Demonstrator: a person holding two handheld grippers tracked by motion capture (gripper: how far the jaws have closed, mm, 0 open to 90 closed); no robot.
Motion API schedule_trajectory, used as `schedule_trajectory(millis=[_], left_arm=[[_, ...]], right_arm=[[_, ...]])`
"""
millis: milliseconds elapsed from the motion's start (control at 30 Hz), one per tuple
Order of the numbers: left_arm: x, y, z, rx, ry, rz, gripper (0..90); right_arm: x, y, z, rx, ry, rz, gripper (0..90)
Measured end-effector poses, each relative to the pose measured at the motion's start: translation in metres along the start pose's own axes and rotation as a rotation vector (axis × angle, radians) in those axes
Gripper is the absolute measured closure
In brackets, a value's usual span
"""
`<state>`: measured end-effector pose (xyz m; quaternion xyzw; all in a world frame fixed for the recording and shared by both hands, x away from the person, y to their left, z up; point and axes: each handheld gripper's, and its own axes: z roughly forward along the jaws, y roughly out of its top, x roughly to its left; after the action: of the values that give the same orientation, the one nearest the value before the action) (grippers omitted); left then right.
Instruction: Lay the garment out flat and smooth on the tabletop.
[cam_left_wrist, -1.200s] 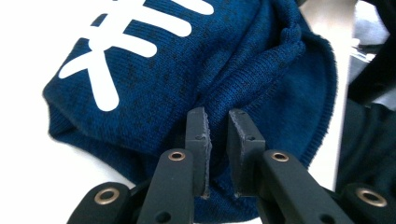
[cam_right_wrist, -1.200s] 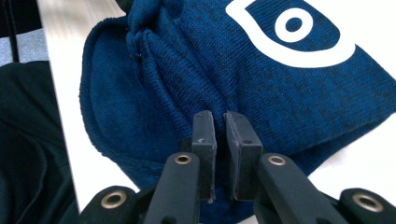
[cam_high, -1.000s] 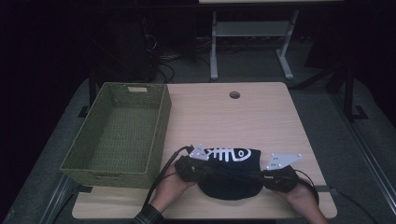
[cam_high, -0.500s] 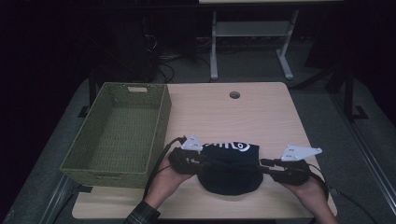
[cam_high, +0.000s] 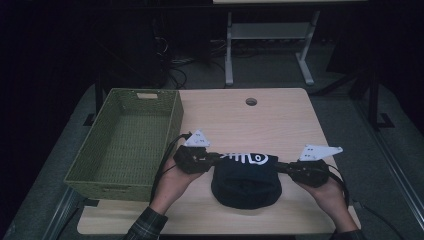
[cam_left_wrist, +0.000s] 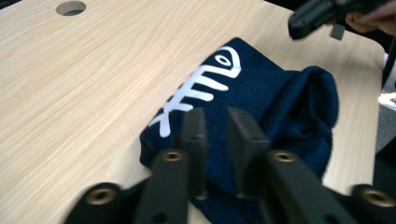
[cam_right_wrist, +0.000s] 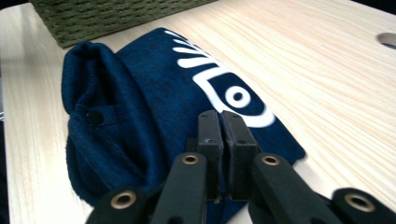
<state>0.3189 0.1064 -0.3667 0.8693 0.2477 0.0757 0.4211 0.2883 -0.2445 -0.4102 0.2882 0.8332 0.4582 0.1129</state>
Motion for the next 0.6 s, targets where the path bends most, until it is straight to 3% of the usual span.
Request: schedule_trajectory(millis=[100,167,367,433,600], left_arm=[[0.010,0.004,0.017,0.014,0.000,-0.014,89.6],[0.015,0.007,0.030,0.022,-0.005,-0.033,89.9],[0.021,0.007,0.063,0.078,-0.018,-0.028,89.9],[0.023,0.004,0.070,0.105,-0.023,-0.013,89.9],[0.021,-0.005,0.081,0.143,-0.043,-0.031,89.9]], right_arm=[[0.001,0.001,0.007,0.011,0.026,0.004,89.4],[0.003,0.001,0.011,0.022,0.040,0.008,89.5],[0.015,-0.008,0.019,0.054,0.084,0.004,89.6],[0.020,-0.013,0.020,0.063,0.099,0.007,89.6],[0.030,-0.024,0.025,0.105,0.127,0.003,89.7]])
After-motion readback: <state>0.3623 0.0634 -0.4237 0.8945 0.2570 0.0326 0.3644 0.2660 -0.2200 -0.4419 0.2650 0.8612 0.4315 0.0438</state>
